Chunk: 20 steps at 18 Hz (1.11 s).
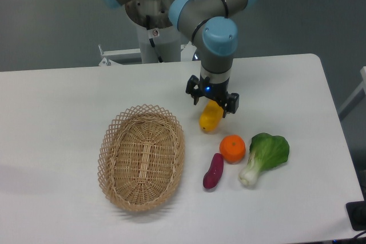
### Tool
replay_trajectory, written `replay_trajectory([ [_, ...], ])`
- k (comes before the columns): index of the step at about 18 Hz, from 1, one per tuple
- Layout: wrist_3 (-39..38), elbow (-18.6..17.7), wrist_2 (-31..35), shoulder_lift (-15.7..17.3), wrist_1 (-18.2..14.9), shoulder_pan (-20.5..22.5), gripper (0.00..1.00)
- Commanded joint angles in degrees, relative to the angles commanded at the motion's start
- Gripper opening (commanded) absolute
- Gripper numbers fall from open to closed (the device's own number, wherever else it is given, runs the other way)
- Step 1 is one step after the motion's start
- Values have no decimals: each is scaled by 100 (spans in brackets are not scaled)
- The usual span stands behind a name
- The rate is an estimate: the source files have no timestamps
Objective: Pick up the mango from the table
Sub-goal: 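Lower the open gripper around the yellow mango and close it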
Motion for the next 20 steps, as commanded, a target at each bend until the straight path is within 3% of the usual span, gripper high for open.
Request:
replay_trajectory([
  [6, 62, 9, 439, -184, 149, -114, 100],
  [18, 26, -114, 510, -378, 404, -193, 100],
  [20, 26, -123, 562, -422, 475, -193, 88],
])
